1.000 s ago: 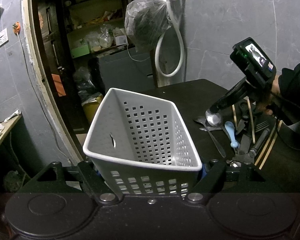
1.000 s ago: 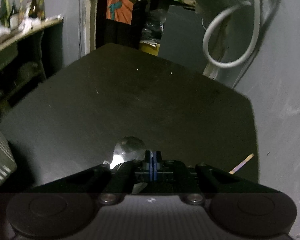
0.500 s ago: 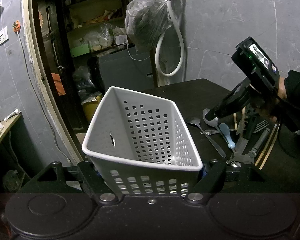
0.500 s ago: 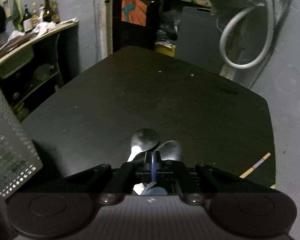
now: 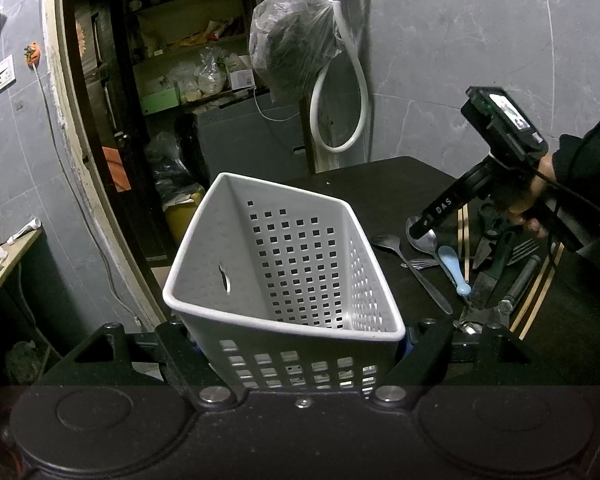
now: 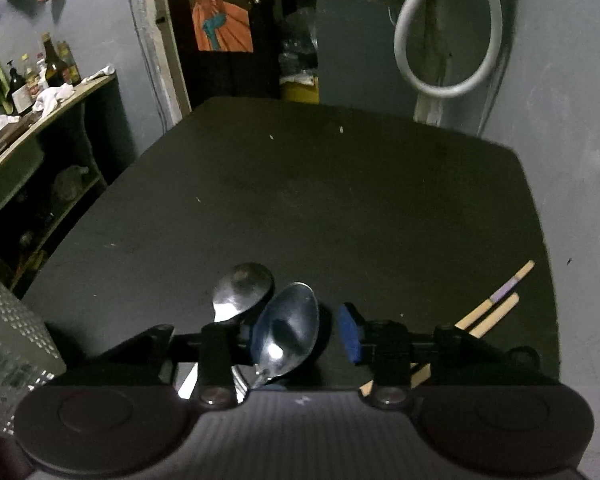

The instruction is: Organize utensils

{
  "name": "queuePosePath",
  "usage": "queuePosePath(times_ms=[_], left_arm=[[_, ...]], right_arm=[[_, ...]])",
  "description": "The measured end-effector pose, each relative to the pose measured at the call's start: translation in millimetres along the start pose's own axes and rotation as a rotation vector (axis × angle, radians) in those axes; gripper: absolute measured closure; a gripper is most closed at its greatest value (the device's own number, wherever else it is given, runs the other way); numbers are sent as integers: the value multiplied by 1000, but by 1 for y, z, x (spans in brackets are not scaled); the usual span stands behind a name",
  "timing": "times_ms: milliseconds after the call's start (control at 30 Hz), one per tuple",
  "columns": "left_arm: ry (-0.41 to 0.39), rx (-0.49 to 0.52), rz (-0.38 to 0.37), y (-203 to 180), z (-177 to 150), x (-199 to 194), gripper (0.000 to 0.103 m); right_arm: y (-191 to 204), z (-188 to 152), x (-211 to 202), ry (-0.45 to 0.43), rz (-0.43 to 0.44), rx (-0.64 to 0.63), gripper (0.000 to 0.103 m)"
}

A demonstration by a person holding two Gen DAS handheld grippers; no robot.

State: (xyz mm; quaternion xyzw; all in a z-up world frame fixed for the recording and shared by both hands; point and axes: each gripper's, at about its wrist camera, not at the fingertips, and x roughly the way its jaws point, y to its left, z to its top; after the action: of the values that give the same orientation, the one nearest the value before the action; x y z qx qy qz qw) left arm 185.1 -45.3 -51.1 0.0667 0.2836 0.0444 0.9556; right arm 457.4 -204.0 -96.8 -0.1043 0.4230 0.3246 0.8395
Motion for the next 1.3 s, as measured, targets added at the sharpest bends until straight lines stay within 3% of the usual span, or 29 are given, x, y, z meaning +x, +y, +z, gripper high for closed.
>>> queuePosePath(times_ms=[200,333,500,567,667,867,1300], left_arm=[[1,-2,1,0,0,-1,23],[2,-3,1,0,-1,-1,23],[3,-5,1,0,0,-1,23],[2,-6,0,1,0,-1,23],[3,-8,-3,1,0,-1,23],[3,-19,-14,6,-1,-1,23],[-2,-11,-40,10,-3,2,24]], right_arm=[[-9,5,13,25,63,-4,56],[-1,6,12,32,74,-44,78],[6,7,8,24,80,-34,89],[4,9,6,12,96,0,99],[4,15,-2,-6,88,37,101],[-4,16,-38,-132,72,130,102],[30,-8,-143,-438,-111,88,101]])
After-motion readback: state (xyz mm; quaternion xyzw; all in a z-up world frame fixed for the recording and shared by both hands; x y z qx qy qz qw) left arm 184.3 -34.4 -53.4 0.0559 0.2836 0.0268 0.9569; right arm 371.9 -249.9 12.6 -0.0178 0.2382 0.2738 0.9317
